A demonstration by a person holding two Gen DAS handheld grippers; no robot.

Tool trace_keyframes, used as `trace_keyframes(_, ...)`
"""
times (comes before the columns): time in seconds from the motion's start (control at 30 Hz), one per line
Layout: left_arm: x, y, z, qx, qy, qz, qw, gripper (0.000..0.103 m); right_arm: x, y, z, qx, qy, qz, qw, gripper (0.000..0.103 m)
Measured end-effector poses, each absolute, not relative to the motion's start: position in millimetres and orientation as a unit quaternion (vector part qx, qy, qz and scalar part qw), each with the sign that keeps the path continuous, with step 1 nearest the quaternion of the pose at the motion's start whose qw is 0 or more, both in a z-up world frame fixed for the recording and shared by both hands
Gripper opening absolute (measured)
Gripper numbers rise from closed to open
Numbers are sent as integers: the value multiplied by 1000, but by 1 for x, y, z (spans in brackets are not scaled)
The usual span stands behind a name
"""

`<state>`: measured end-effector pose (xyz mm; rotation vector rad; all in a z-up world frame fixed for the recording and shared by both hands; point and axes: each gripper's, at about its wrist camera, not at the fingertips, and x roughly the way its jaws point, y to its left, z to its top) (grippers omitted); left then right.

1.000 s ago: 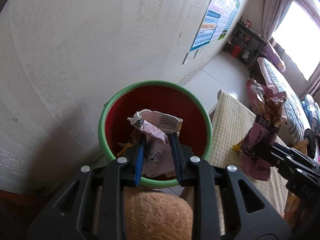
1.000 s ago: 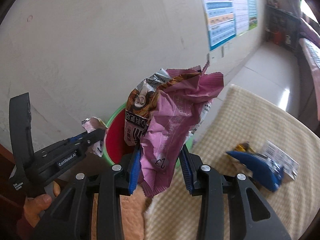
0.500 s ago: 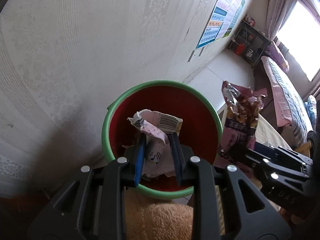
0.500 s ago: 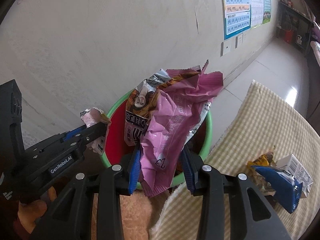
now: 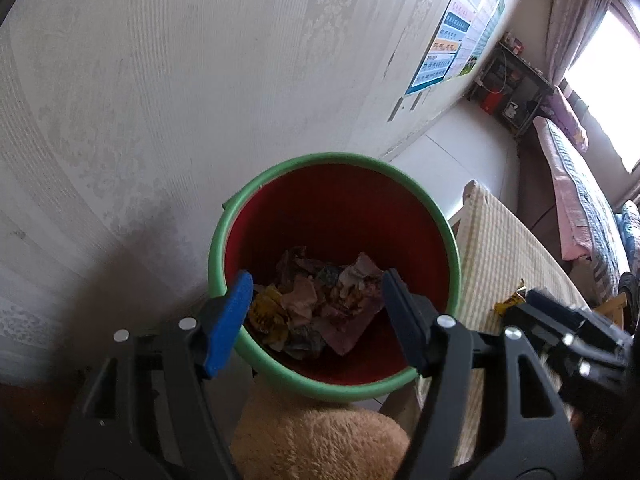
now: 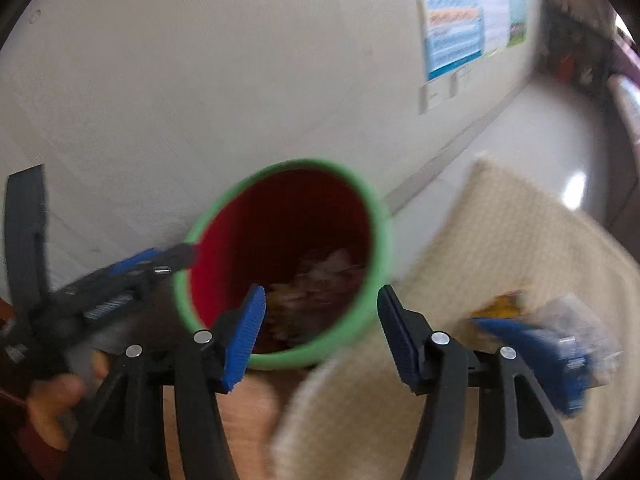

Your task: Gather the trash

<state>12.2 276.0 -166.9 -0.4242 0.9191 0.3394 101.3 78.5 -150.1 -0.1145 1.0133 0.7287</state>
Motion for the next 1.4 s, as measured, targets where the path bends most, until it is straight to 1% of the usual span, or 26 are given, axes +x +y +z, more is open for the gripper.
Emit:
trace_keyframes(0.1, 9, 268, -166, -204, 439, 158, 861, 64, 123, 50, -153, -88, 468, 281, 833, 63)
trace_keyframes(0.2, 11, 255, -167, -203, 443, 145, 861, 64, 150, 23, -174, -104, 511, 230, 822, 63)
trace_keyframes(0.23, 11, 250, -167, -202, 444, 141, 861, 64, 156, 16, -182, -106, 526, 220, 814, 62)
trace_keyframes(0.27, 13, 243, -166, -199, 446, 134, 862, 64, 159, 8, -191, -110, 541, 211, 807, 57)
trace_keyframes(0.3, 14, 238, -165, -197, 447, 128, 863, 64, 157, -2, -197, -110, 550, 208, 801, 56)
trace_keyframes(0.37, 17, 227, -165, -190, 450, 118, 865, 64, 144, -14, -198, -105, 543, 222, 803, 54)
trace_keyframes(0.4, 19, 221, -165, -184, 452, 112, 865, 64, 137, -20, -200, -110, 545, 224, 800, 37)
trace_keyframes(0.47, 24, 210, -166, -176, 458, 102, 865, 64, 124, -32, -202, -109, 545, 228, 799, 31)
trace_keyframes(0.5, 26, 204, -167, -174, 461, 95, 865, 64, 117, -41, -203, -99, 546, 230, 800, 25)
trace_keyframes(0.53, 29, 197, -168, -171, 463, 88, 865, 64, 112, -48, -202, -87, 547, 230, 800, 23)
trace_keyframes(0.7, 42, 163, -170, -150, 471, 54, 868, 64, 84, -89, -186, 0, 544, 221, 810, 22)
trace_keyframes(0.83, 55, 125, -177, -127, 484, 10, 866, 64, 63, -116, -179, 45, 549, 201, 810, 23)
trace_keyframes(1.07, 86, 49, -200, -73, 516, -73, 850, 64, 27, -142, -194, 63, 569, 155, 805, 23)
trace_keyframes(1.3, 114, 10, -233, -64, 562, -96, 819, 64, 9, -159, -190, 83, 566, 143, 808, 25)
trace_keyframes(1.33, 114, 9, -235, -63, 565, -96, 817, 59, 8, -160, -188, 80, 563, 141, 810, 25)
trace_keyframes(1.37, 113, 7, -237, -64, 569, -95, 814, 44, 9, -163, -188, 79, 561, 139, 812, 25)
trace_keyframes(1.4, 111, 7, -238, -66, 571, -94, 813, 40, 7, -166, -186, 79, 557, 135, 816, 25)
